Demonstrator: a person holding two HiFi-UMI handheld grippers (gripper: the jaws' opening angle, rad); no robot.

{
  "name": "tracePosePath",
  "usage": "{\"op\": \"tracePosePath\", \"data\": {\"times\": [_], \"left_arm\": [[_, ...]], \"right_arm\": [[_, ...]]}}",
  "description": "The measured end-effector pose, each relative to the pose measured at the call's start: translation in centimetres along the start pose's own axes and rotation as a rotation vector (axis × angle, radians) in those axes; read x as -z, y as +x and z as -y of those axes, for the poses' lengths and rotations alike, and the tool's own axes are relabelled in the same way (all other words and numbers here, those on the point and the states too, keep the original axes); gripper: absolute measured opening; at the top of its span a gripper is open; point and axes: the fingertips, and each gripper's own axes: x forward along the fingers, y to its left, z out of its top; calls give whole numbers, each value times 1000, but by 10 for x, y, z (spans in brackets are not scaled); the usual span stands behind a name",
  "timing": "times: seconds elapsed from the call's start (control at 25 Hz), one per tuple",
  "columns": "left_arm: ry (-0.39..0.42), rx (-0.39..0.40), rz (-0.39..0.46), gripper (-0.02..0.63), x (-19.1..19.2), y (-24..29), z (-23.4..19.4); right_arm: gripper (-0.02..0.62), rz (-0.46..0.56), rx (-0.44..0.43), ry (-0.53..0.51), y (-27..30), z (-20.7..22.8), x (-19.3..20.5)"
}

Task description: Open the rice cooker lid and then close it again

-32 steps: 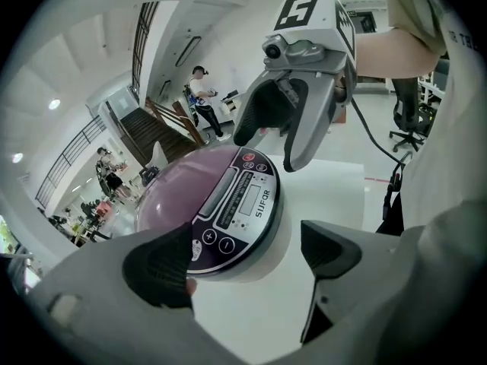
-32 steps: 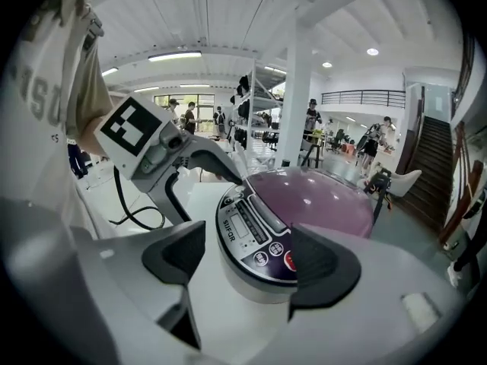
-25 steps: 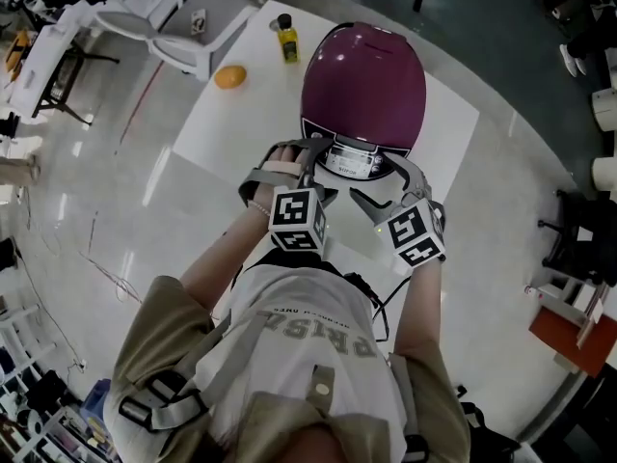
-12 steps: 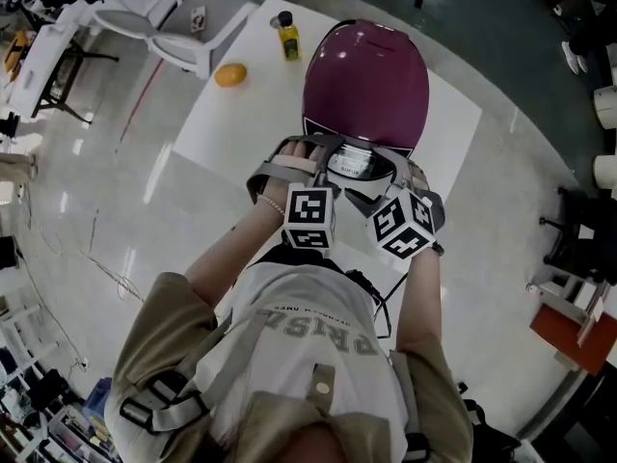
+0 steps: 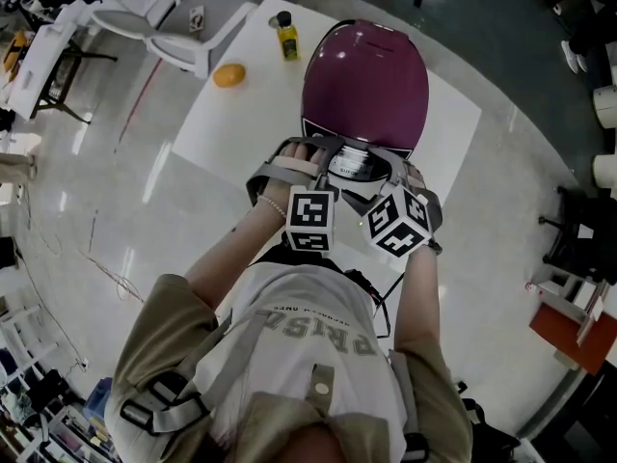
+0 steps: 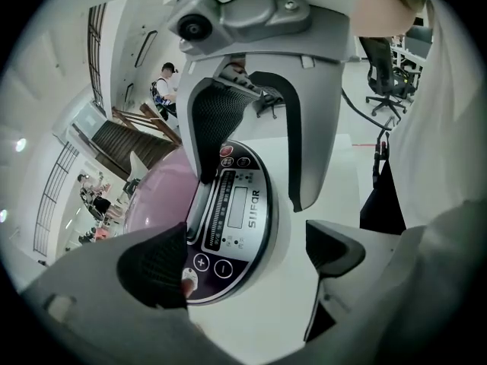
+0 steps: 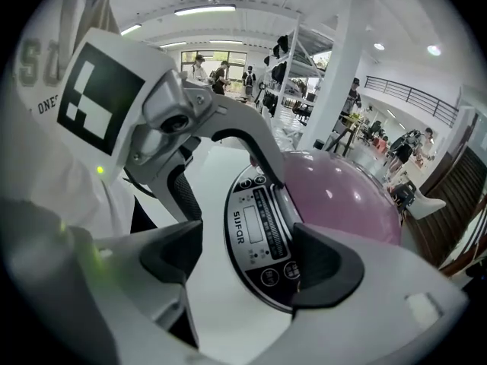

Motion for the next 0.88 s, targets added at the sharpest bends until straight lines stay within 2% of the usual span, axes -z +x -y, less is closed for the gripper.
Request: {"op": "tracePosePath", "data": {"times": [0.28,0.36,0.88], "left_arm": [[8,2,-18,505,-1,0,3],[7,14,-14,532,-2,0,6],[19,59,-55,535,2,0,7]], "right_arm": [[350,-21,-11,25,-2,-1,-1],[350,-21,-5,33,-2,-1,-1],[356,-70,-25,105,1,0,-6]]}}
